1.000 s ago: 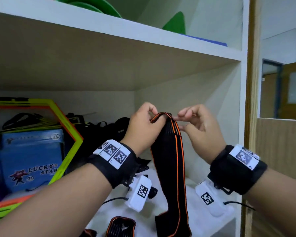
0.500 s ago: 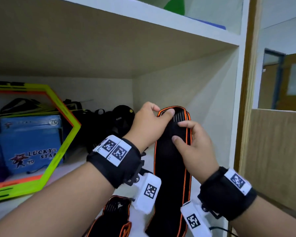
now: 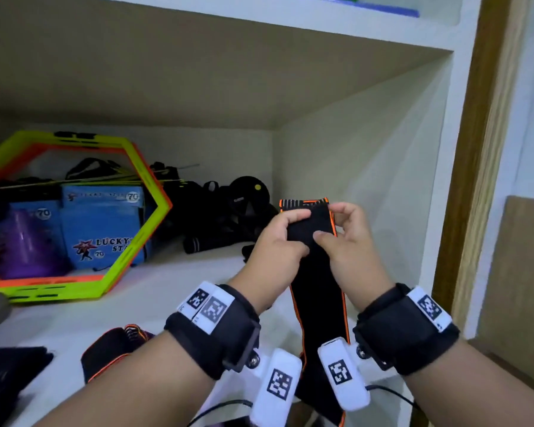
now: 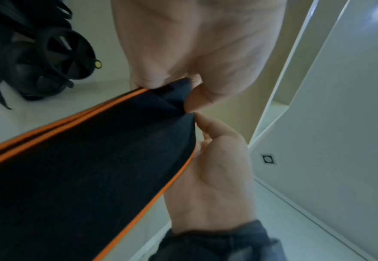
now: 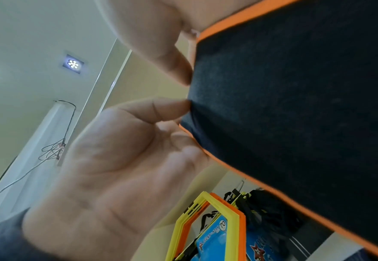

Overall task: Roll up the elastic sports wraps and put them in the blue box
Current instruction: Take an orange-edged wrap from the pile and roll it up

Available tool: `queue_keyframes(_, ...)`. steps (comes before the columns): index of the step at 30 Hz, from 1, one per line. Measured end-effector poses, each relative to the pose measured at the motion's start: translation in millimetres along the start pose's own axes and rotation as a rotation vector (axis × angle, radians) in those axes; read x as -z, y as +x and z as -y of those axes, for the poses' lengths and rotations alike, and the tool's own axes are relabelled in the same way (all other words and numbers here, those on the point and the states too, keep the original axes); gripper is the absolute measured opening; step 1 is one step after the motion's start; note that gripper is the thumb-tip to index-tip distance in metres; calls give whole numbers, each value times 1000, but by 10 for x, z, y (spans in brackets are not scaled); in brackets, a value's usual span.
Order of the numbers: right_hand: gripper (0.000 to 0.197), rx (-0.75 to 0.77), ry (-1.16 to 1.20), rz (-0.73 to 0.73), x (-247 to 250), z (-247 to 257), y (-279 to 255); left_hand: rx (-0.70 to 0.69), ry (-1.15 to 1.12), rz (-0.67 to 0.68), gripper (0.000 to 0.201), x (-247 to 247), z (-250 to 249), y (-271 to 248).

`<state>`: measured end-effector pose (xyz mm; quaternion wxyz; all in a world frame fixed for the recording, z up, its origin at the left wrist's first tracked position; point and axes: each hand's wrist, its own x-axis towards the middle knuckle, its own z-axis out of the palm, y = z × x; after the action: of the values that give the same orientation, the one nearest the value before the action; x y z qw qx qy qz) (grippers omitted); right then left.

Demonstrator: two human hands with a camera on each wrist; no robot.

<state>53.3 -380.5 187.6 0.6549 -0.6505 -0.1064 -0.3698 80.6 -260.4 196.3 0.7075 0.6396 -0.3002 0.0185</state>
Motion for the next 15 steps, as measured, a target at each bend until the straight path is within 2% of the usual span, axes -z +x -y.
queue_keyframes(2,42,-33,-106,122,171,-75,-68,-20,63,-61,63,-45,81,100)
queue_keyframes(5,39,-113,-363,435,425,-187,-305,0,177,-167,65,-61,207,320)
queue_keyframes(7,38,-210,-395,564,543,-289,-489,20,210,-207,65,-25,287,465)
queue_keyframes(11,40,-307,-404,547,751,-519,-724,71,343,-234,62,42,505,686)
queue_keyframes(15,37,-422,-422,416,876,-670,-881,27,621,-189,49,99,787,777)
